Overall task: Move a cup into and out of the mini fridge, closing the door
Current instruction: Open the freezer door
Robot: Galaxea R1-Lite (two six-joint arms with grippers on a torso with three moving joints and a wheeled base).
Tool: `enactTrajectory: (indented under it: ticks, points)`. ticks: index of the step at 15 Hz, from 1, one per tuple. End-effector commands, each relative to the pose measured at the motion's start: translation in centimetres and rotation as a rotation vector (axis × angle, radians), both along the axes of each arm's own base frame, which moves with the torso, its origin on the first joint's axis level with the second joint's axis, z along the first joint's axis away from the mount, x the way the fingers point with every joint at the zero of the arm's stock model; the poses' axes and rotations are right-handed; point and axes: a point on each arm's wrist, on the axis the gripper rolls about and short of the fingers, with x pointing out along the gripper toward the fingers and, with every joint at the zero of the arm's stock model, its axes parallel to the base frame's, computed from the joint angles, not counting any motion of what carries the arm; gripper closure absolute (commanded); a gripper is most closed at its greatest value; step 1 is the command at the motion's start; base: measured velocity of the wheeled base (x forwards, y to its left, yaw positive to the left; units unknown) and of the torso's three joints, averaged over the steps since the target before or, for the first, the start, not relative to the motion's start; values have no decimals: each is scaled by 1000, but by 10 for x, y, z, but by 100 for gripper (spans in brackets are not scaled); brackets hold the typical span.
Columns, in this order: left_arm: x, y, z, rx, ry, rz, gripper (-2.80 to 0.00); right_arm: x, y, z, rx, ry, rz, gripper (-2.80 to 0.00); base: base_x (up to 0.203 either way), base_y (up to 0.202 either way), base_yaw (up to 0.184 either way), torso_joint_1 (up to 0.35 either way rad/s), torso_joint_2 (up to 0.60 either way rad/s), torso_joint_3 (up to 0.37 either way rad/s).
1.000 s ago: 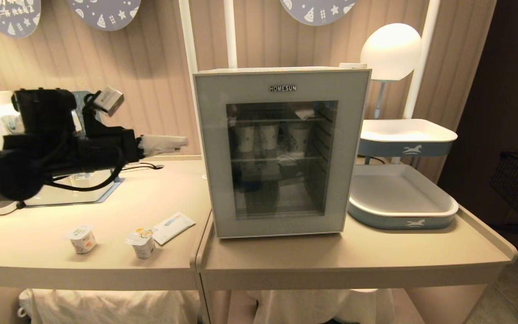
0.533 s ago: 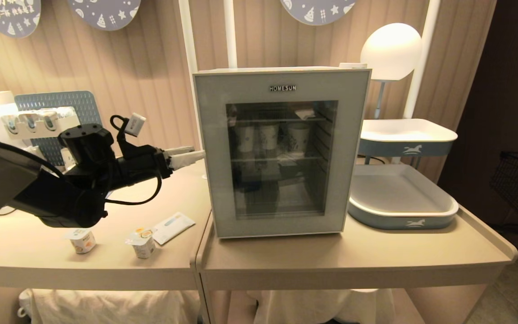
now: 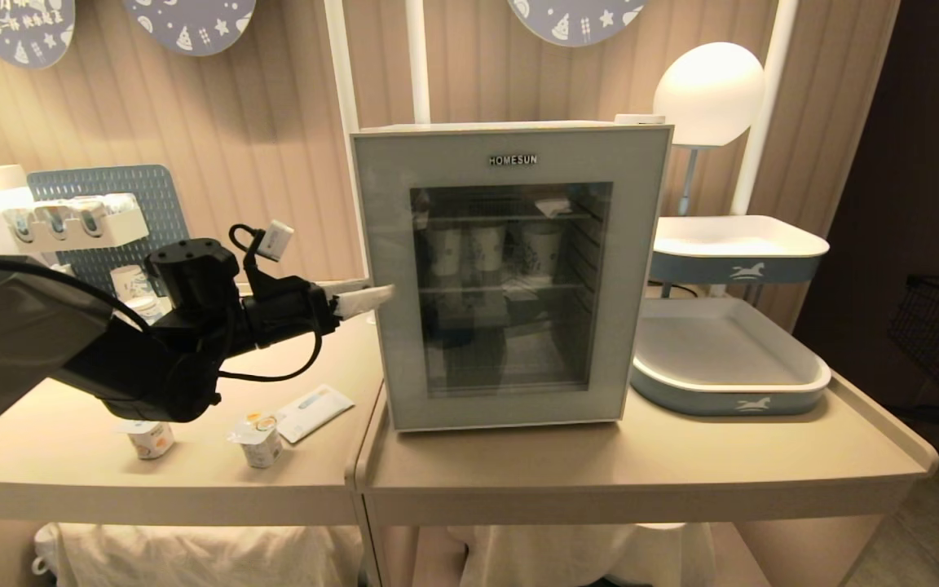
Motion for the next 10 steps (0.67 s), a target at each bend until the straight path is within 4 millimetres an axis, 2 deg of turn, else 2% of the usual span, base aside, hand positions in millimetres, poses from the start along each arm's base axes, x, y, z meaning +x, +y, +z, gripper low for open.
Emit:
enactTrajectory:
  ticks: [1,8,10]
  points:
    - [-1,-2,1,-2,-6,-9,-280,0,0,0,0,0,0,0,0,0,0,0,0,0]
    - [-2,-15,-2,-2,2,-6,-280,0,0,0,0,0,0,0,0,0,0,0,0,0]
    - [-7,-23,-4,1,14,-27,-280,0,0,0,0,0,0,0,0,0,0,0,0,0]
